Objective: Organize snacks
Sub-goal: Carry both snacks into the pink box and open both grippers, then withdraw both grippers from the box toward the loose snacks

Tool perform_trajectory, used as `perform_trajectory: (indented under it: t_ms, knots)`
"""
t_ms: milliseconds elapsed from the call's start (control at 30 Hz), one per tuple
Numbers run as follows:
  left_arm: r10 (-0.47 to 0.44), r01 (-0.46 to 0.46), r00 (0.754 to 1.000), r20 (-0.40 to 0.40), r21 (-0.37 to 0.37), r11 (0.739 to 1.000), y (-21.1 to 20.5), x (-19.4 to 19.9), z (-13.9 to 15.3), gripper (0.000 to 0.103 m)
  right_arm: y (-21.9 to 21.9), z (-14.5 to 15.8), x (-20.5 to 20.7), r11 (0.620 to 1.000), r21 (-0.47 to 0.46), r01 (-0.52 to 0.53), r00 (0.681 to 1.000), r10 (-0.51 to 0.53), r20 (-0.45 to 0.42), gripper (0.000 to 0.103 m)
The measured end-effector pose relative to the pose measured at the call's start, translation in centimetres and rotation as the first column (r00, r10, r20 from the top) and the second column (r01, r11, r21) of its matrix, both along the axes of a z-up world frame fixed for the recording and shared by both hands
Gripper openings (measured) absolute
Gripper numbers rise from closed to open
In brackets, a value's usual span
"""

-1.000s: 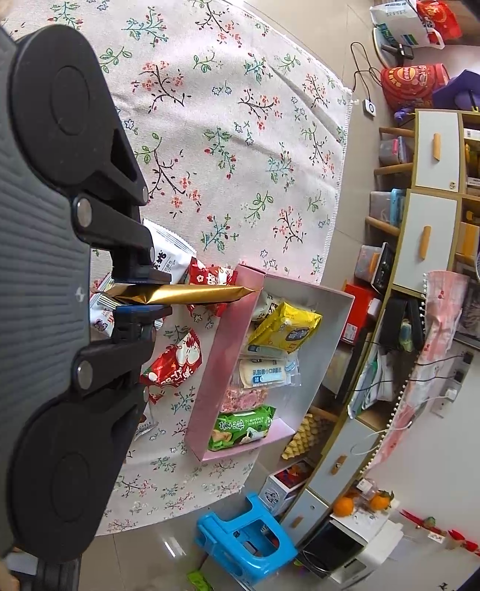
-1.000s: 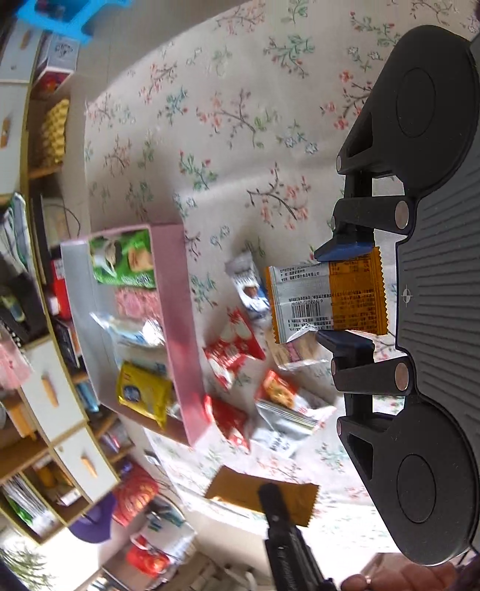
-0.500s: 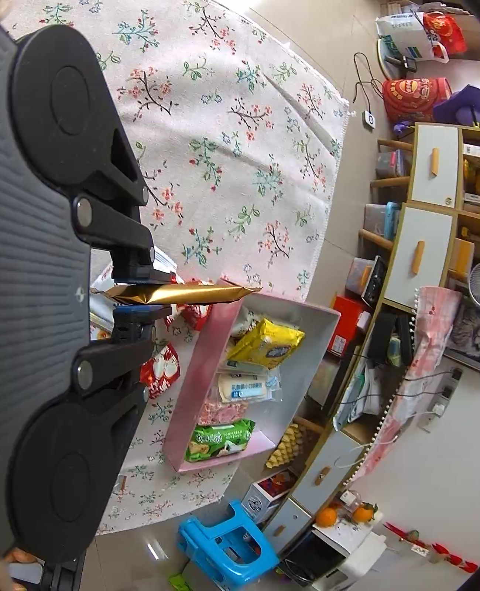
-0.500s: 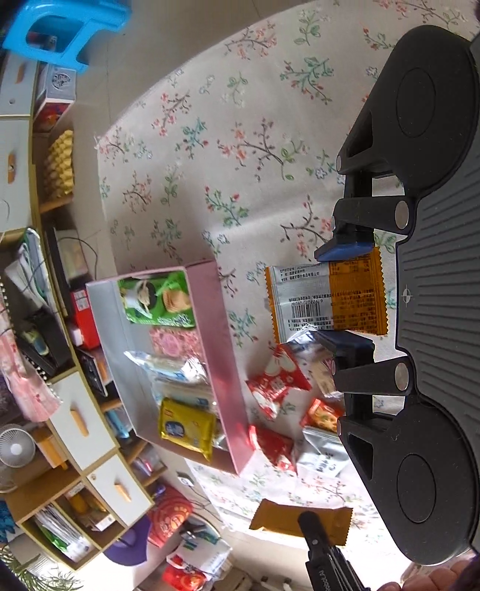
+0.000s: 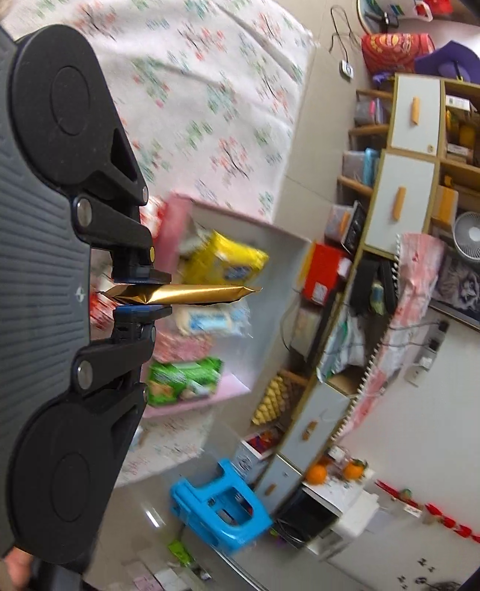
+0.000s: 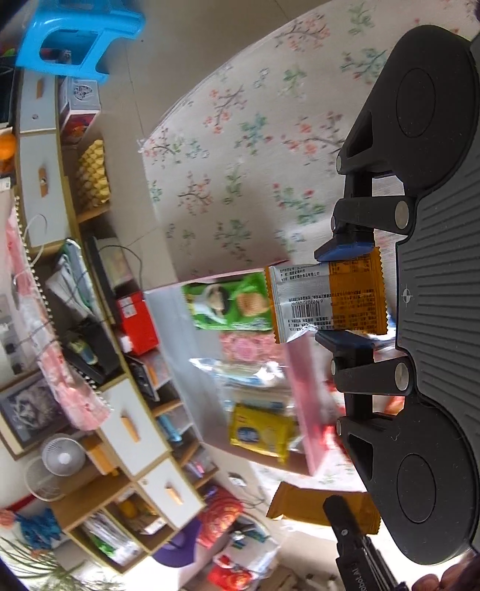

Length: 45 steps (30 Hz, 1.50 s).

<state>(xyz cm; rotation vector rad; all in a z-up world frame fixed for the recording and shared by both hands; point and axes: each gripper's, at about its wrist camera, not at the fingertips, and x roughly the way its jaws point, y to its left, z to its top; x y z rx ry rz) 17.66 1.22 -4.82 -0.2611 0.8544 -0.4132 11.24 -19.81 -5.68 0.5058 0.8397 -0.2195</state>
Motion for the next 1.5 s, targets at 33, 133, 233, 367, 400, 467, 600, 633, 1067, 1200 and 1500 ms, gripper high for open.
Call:
perform_trajectory:
  t_ms: [33, 133, 233, 367, 400, 467, 600, 633, 1067, 1200, 1500]
  knots:
    - [-0.009, 0.009, 1.0, 0.004, -0.022, 1.0, -0.4, 0.6, 0.0, 0.009, -0.1, 0.0, 0.5, 1.0, 0.007, 0.001, 1.0, -0.001, 0.013, 0.038]
    - [-0.021, 0.022, 1.0, 0.011, -0.061, 0.998, -1.7, 2.0, -0.4, 0.009, -0.4, -0.1, 2.1, 0.999, 0.035, 0.012, 0.999, -0.014, 0.051, 0.038]
    - [-0.02, 0.021, 1.0, 0.004, -0.053, 0.998, -3.1, 2.8, -1.5, 0.009, -0.2, -0.5, 3.7, 0.996, 0.087, 0.005, 0.997, -0.012, 0.08, 0.038]
    - [-0.016, 0.016, 1.0, -0.01, -0.012, 1.0, -3.8, 3.5, -2.7, 0.009, 0.6, -1.0, 5.6, 0.995, 0.094, -0.015, 0.995, 0.006, 0.102, 0.038]
    - [-0.014, 0.014, 1.0, -0.012, -0.014, 1.0, -3.8, 3.7, -2.8, 0.009, 0.7, -1.1, 6.0, 0.995, 0.098, -0.017, 0.994, 0.007, 0.108, 0.038]
    - [-0.009, 0.009, 1.0, -0.015, -0.012, 1.0, -3.8, 3.9, -2.9, 0.009, 0.8, -1.5, 6.7, 0.992, 0.124, -0.022, 0.994, 0.008, 0.109, 0.039]
    - [0.011, -0.011, 1.0, 0.003, 0.02, 1.0, -4.0, 4.2, -3.1, 0.013, 1.0, -2.4, 7.8, 0.982, 0.187, -0.026, 0.991, 0.001, 0.132, 0.042]
    - [0.028, -0.029, 1.0, 0.009, 0.047, 0.998, -4.0, 4.2, -3.1, 0.017, 1.2, -2.5, 7.9, 0.983, 0.183, -0.02, 0.992, -0.003, 0.125, 0.042]
    - [0.06, -0.061, 0.998, 0.013, 0.092, 0.994, -1.8, 1.3, -0.8, 0.021, 0.3, -0.7, 5.4, 0.964, 0.257, 0.063, 0.994, -0.084, 0.07, 0.06]
    - [0.085, -0.086, 0.996, 0.014, 0.119, 0.989, -1.4, -0.2, 0.7, 0.025, 0.8, 0.9, 3.7, 0.965, 0.256, 0.053, 0.996, -0.068, 0.05, 0.06]
    - [0.114, -0.104, 0.993, -0.03, 0.23, 0.968, -1.0, -4.8, 2.3, 0.032, 4.2, 3.8, -1.2, 0.989, 0.114, -0.09, 0.99, 0.101, -0.099, 0.06]
